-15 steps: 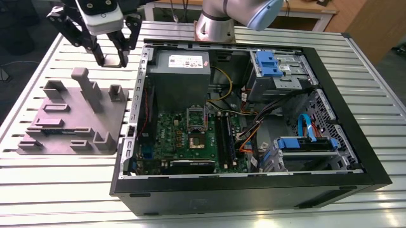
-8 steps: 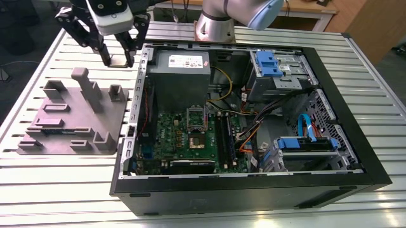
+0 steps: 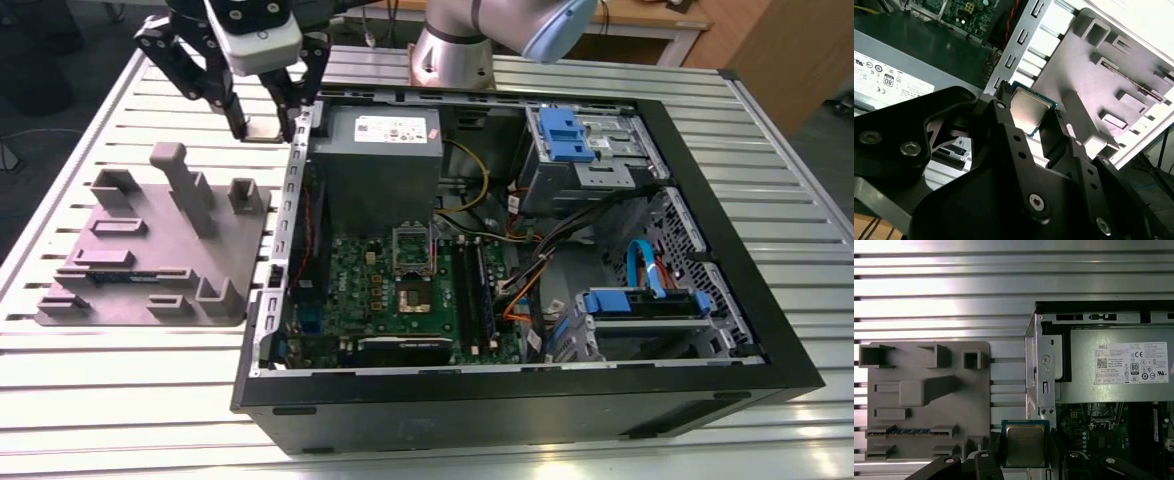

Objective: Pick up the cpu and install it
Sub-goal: 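Pick up the cpu and move it towards the insertion slot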

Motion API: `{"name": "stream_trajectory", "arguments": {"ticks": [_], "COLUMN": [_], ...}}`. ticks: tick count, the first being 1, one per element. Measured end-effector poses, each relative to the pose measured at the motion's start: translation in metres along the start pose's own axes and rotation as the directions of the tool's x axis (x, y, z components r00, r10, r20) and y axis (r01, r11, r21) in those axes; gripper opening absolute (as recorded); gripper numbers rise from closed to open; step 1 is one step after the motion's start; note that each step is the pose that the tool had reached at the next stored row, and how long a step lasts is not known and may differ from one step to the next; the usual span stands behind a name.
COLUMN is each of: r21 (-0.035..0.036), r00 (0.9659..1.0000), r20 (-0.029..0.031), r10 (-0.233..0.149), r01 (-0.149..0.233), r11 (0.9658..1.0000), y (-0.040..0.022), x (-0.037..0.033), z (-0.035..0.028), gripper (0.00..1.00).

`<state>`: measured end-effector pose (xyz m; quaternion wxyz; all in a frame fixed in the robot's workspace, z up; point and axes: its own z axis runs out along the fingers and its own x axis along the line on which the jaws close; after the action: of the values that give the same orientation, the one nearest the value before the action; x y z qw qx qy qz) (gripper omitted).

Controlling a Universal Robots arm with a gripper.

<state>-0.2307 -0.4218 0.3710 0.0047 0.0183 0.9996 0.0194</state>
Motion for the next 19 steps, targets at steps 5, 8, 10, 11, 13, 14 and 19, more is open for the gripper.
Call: {"name": "stream_trajectory", "arguments": {"ticks": [5, 8, 10, 11, 13, 14, 19], "r21": [0.0000, 0.0000, 0.0000, -0.0001, 0.0000, 0.0000, 0.0000], "r00": [1.0000, 1.0000, 1.0000, 1.0000, 1.0000, 1.0000, 1.0000], "r20": [0.0000, 0.0000, 0.0000, 0.0000, 0.0000, 0.0000, 0.0000], "r10": [0.000, 0.000, 0.000, 0.000, 0.000, 0.000, 0.000], "r01": [0.000, 0.000, 0.000, 0.000, 0.000, 0.000, 0.000], "r11": [1.0000, 1.0000, 1.0000, 1.0000, 1.0000, 1.0000, 1.0000], "y": [0.0003, 0.0004, 0.0005, 0.0006, 0.0007, 0.0007, 0.0010], "x": [-0.0078, -0.0118, -0.0145, -0.0159, -0.0188, -0.0201, -0.0265], "z": [0.0001, 0.0001, 0.0002, 0.0002, 0.0002, 0.0002, 0.0003], "gripper": [0.47, 0.47, 0.47, 0.47, 0.47, 0.47, 0.47]}}
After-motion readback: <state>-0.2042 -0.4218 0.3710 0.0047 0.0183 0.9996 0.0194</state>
